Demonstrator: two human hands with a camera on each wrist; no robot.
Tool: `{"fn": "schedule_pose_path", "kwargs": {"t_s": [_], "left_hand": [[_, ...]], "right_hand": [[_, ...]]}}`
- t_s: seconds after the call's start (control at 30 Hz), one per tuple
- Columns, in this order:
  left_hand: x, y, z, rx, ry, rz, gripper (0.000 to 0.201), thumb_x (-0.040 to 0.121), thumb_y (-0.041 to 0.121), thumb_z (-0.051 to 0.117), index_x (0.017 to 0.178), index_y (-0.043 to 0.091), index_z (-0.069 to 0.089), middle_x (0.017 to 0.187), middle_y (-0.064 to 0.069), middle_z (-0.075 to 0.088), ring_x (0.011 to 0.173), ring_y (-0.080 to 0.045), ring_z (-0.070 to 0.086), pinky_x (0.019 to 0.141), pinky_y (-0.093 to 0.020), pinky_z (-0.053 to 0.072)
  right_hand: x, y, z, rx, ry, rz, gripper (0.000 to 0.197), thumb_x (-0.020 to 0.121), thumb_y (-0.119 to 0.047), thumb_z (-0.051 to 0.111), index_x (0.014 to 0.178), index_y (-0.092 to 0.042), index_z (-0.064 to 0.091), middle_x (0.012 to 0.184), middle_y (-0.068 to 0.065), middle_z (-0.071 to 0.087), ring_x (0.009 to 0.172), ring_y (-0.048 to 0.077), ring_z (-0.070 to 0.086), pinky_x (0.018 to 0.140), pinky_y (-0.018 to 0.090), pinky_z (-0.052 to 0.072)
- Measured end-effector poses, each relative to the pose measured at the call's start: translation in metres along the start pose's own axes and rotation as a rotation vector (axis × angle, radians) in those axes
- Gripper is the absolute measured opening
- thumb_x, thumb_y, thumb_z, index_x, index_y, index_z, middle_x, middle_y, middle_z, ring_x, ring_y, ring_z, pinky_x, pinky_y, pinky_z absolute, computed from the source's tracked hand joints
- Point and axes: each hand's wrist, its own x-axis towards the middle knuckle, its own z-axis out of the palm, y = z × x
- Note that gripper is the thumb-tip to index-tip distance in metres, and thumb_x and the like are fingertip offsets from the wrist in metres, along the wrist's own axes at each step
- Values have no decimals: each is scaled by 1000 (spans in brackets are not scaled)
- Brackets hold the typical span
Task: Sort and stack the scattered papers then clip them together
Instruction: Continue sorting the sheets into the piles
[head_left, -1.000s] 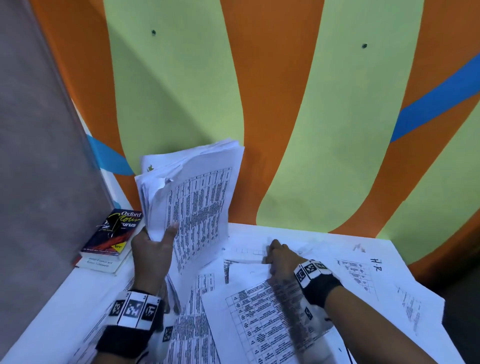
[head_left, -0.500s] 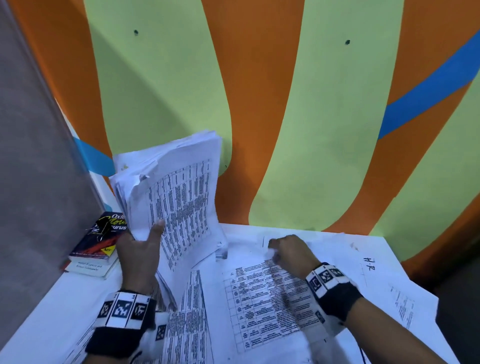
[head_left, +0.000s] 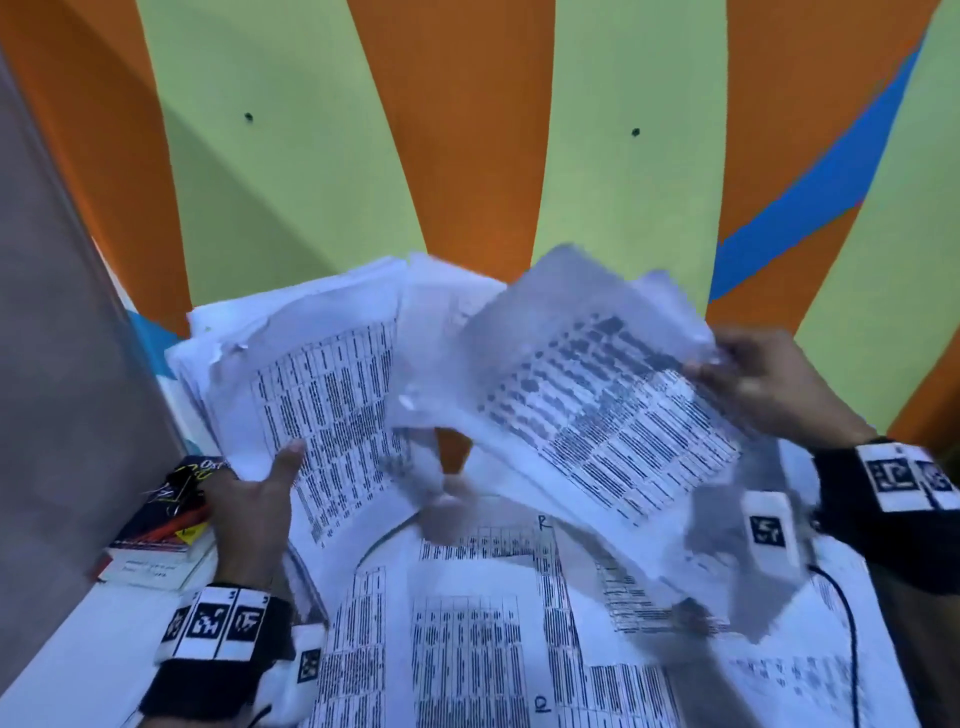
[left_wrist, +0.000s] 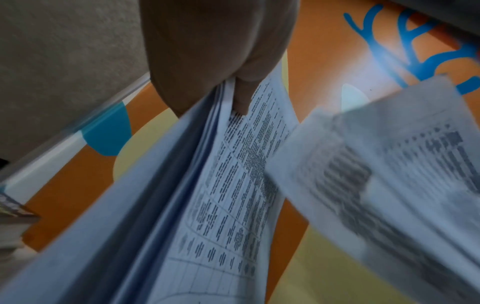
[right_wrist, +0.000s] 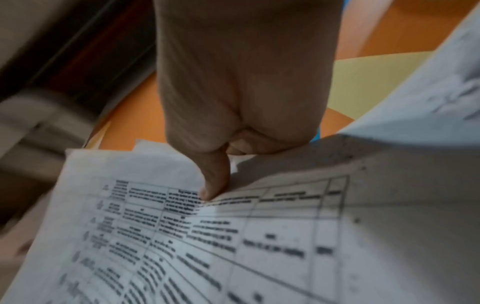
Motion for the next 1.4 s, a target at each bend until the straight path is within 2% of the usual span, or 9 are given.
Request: {"fn": "schedule_pose_path", "kwargs": {"t_s": [0.2, 0.37, 0.47, 0.57, 0.8, 0.97, 1.13, 1.27, 1.4], "left_hand": [[-5, 2, 19, -58, -132, -43, 55, 67, 57, 77, 69, 11, 46, 73, -13, 55, 72, -21, 52, 77, -35, 41], [-25, 1, 37, -114, -289, -85, 19, 81, 6, 70, 90, 22, 63, 60, 32, 64, 63, 11, 59, 70, -20, 45], [-31, -14, 38, -150, -420, -230, 25, 81, 12, 71, 105, 15, 66, 76, 25, 72, 78, 3, 67, 83, -30, 49], [-39, -24, 38, -212, -562, -413, 34, 77, 15, 76, 109, 17, 65, 95, 4, 76, 92, -18, 70, 83, -41, 52], [-58, -27, 35, -293, -632, -497, 63, 34, 58, 90, 82, 18, 78, 90, -14, 75, 82, -32, 69, 66, -42, 59], [-58, -9, 36, -584, -612, -542, 69, 82, 70, 36, 123, 21, 64, 121, -11, 68, 110, -29, 65, 89, -47, 55], [-66, -6, 38, -129, -577, -150, 44, 58, 51, 85, 97, 35, 71, 100, 0, 76, 96, -25, 71, 84, -49, 57], [-58, 17, 43, -48, -379, 36, 18, 78, 8, 75, 83, 21, 64, 92, -19, 65, 67, -13, 65, 72, -32, 53], [-48, 28, 42, -82, -425, 22, 33, 75, 12, 79, 47, 4, 64, 44, 15, 53, 41, -1, 49, 52, -17, 45]], "right_hand": [[-4, 7, 12, 794, 127, 189, 22, 67, -22, 71, 86, -11, 67, 73, -7, 75, 63, 2, 67, 56, 17, 54], [-24, 30, 82, 1011, -5, 414, 11, 83, -6, 64, 92, -10, 67, 90, 1, 77, 75, 10, 72, 67, 27, 60], [-43, 48, 128, 983, -112, 570, 65, 52, -31, 90, 107, -4, 69, 109, 8, 74, 97, 19, 70, 88, 39, 57], [-58, 58, 158, 917, -230, 671, 54, 81, -26, 74, 128, -5, 57, 134, 6, 60, 126, 25, 53, 114, 48, 33], [-79, 63, 188, 967, -373, 798, 39, 91, -12, 60, 126, 6, 54, 114, 12, 66, 103, 25, 61, 93, 37, 50], [-80, 55, 192, 909, -119, 758, 34, 88, -2, 63, 121, 5, 57, 116, 14, 68, 104, 28, 63, 85, 29, 50], [-82, 29, 188, 686, 77, 494, 14, 89, -14, 66, 102, -11, 64, 102, 7, 72, 99, 29, 65, 88, 42, 52], [-76, 5, 171, 678, 285, 249, 18, 88, -14, 66, 99, -4, 56, 84, 6, 62, 76, 17, 56, 78, 37, 48], [-72, -5, 144, 722, 175, 209, 77, 75, -23, 76, 140, -16, 37, 138, -14, 49, 125, -3, 48, 104, 22, 41]]}}
